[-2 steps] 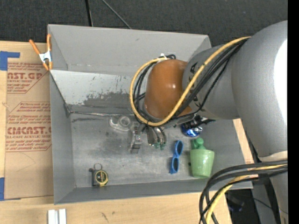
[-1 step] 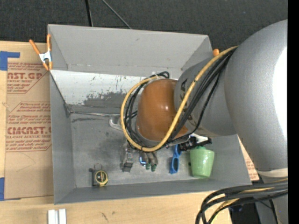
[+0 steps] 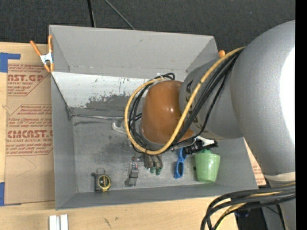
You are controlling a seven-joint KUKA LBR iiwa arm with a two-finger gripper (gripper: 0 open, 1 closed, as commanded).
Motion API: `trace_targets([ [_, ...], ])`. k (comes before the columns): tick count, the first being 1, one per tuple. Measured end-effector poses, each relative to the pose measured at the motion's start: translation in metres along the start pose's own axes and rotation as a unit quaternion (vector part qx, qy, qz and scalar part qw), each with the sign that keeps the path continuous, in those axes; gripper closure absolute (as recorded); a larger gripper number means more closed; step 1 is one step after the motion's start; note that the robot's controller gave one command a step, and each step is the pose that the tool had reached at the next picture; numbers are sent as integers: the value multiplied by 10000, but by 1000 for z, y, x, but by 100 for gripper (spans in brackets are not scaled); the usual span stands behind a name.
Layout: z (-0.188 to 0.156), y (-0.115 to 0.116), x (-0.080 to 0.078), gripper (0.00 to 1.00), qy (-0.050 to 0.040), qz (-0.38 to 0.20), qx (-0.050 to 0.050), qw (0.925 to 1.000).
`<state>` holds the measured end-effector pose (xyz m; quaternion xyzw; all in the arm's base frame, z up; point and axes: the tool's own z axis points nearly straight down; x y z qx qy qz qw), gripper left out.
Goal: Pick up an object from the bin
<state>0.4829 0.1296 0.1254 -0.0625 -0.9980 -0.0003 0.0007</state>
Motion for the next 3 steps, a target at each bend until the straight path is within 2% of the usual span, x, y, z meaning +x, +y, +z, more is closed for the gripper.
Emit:
trace_targets([
  [1, 56, 49, -3, 0, -18, -1479, -4, 9890],
  [2, 37, 86, 12, 0, -34, -3182, -8, 9480],
  [3, 38, 85, 13, 100, -7, -3169, -3, 9485],
])
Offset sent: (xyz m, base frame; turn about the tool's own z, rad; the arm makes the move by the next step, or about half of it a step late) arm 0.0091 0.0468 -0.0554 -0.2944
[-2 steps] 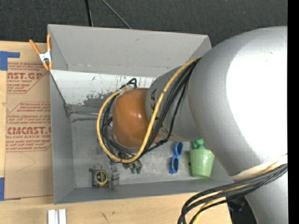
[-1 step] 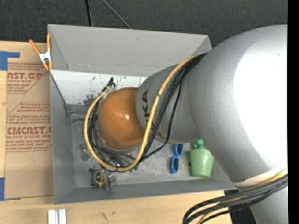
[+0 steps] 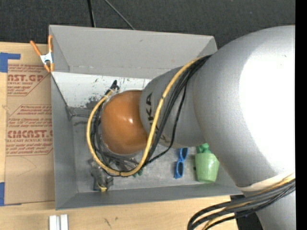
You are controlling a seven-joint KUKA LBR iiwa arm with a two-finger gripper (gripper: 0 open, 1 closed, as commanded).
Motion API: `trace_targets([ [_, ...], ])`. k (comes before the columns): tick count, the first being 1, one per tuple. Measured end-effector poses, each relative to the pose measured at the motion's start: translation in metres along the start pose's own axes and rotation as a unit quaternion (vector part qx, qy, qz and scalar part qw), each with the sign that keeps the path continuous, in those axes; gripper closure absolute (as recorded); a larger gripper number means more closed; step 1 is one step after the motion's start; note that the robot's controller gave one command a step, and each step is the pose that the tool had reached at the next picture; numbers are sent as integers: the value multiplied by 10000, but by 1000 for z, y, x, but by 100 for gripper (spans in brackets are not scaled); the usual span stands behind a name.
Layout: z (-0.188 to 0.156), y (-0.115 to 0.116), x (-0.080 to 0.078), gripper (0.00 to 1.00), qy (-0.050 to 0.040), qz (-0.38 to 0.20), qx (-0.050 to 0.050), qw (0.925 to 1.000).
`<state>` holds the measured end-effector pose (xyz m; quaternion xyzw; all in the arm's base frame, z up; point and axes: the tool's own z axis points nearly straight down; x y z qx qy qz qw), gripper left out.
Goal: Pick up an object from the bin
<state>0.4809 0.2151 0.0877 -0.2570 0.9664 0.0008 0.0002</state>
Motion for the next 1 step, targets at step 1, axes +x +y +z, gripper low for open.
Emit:
trace_targets([
  [1, -138, -97, 34, 100, -37, -607, 32, 9981],
])
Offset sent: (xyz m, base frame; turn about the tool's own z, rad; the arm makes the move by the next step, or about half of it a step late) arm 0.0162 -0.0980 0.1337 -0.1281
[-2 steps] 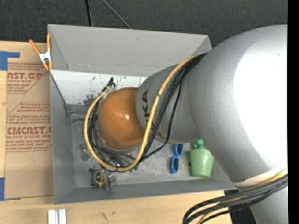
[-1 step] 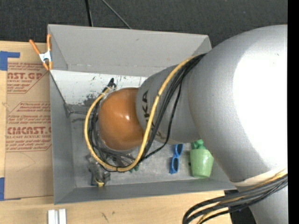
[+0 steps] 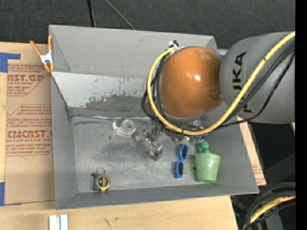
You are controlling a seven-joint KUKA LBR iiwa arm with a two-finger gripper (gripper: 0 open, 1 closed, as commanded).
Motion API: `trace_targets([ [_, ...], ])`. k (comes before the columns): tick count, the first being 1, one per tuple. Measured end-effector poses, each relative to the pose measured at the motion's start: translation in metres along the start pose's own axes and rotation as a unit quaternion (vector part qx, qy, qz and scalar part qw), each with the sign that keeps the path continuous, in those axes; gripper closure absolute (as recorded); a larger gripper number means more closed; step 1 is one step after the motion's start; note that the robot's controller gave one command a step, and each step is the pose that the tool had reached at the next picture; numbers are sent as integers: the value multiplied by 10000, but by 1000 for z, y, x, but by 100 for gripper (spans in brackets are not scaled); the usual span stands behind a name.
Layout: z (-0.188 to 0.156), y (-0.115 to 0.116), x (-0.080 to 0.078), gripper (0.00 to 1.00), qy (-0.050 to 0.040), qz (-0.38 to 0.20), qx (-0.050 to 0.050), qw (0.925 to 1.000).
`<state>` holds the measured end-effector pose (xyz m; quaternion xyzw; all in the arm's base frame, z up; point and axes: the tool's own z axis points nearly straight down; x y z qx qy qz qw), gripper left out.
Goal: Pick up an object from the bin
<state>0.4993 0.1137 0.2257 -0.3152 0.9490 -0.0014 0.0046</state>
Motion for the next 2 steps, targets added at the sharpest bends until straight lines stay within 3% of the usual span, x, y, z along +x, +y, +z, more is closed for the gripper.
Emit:
trace_targets([
  [1, 64, -46, 41, 100, 62, 39, -37, 10000],
  [2, 87, -38, 56, 100, 53, 1472, -32, 9891],
])
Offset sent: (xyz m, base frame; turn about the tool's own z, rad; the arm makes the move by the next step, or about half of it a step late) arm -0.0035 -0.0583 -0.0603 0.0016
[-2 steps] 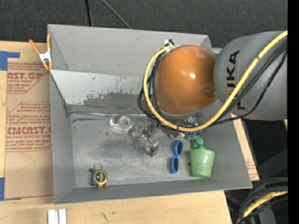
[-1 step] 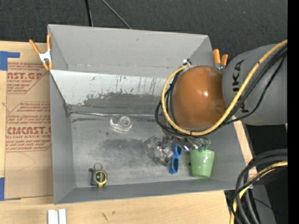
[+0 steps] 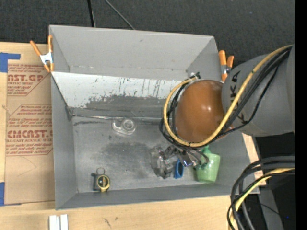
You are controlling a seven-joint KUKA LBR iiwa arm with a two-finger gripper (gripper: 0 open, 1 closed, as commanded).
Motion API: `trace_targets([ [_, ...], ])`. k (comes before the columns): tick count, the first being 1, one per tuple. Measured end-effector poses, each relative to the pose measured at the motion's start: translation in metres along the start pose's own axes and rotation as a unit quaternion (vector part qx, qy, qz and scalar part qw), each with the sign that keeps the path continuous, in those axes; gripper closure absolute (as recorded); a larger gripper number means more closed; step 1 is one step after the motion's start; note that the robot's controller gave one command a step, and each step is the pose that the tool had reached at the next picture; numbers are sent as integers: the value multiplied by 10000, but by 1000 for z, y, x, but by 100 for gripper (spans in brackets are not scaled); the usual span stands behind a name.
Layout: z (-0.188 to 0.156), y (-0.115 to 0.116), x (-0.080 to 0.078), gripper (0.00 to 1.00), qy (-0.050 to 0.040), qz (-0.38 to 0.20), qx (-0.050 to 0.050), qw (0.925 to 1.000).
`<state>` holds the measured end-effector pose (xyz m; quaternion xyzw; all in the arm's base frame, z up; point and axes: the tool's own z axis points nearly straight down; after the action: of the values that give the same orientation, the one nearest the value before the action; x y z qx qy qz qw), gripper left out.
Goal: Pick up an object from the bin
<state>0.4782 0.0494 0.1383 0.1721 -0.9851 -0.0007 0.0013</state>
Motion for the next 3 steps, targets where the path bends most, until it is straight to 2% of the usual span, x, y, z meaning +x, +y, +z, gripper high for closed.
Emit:
trace_targets([
  [1, -1, 0, -1, 0, -11, -5, 4, 10000],
  [2, 0, 32, -86, 0, -41, 664, -5, 9978],
  [3, 34, 81, -32, 0, 11, -98, -1, 10000],
])
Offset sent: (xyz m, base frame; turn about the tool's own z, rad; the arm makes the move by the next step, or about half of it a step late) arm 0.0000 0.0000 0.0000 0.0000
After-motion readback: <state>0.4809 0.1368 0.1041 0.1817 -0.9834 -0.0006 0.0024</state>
